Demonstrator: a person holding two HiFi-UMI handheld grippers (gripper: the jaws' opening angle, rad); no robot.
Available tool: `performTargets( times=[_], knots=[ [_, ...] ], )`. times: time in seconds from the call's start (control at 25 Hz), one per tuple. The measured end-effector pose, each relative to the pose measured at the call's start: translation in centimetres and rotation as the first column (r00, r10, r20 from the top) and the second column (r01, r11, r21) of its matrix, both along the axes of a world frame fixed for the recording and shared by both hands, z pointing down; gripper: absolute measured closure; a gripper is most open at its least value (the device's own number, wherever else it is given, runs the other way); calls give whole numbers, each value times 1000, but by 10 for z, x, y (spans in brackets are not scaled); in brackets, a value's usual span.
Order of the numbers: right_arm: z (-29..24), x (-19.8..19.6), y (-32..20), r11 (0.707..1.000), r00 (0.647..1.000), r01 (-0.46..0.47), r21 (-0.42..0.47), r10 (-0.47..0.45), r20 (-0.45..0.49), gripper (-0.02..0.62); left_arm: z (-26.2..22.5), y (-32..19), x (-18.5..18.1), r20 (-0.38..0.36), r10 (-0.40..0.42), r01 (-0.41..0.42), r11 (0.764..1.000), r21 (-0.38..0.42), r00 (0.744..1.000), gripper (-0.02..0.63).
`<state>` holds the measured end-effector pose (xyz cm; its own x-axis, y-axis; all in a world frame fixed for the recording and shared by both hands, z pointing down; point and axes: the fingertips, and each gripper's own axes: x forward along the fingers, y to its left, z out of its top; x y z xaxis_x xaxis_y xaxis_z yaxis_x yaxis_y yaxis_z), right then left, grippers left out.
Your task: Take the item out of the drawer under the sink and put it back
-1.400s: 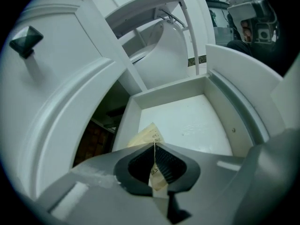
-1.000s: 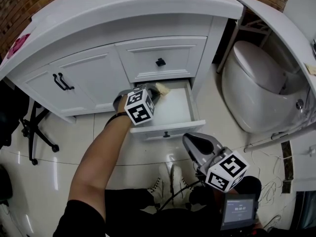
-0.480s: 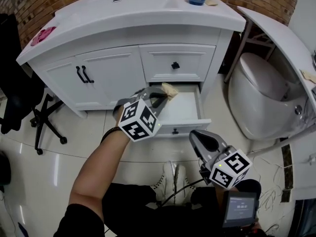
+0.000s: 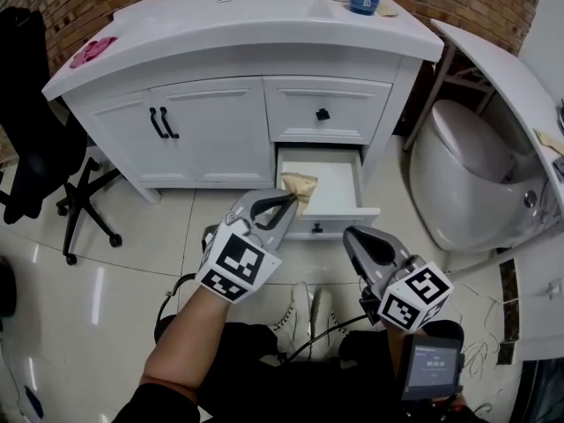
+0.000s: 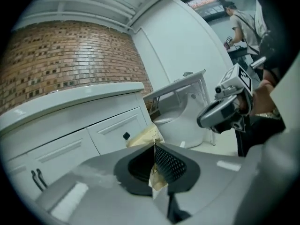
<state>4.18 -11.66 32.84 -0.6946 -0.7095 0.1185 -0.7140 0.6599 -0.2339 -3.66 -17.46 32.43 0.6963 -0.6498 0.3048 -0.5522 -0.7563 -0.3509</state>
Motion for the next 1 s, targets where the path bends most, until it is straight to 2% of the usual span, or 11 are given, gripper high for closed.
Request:
performTargets(
  times=[0.08,0.2,0.32,0.64,1.0],
  knots=[
    [-2,-1,1,1000,1000,1,2,-1,0,588,-5,9,-7,-96,-21,17,999,-41,995,595],
    [-5,0,3,1000,1000,2,6,-2,3,588,-13,21,-19,-252,-70,42,993,-111,965,595],
    [-4,1,5,1000,1000,1,5,-1,5,588,-16,38,-24,-339,-72,28,991,-134,938,595],
    [1,0,7,1000,1000,3,-11,-3,8,588,-11,58,-33,-399,-102,40,986,-161,911,595],
    [1,-1,7,1000,1000,1,-9,0,11,588,-7,56,-34,-405,-105,40,986,-164,908,597]
  ],
)
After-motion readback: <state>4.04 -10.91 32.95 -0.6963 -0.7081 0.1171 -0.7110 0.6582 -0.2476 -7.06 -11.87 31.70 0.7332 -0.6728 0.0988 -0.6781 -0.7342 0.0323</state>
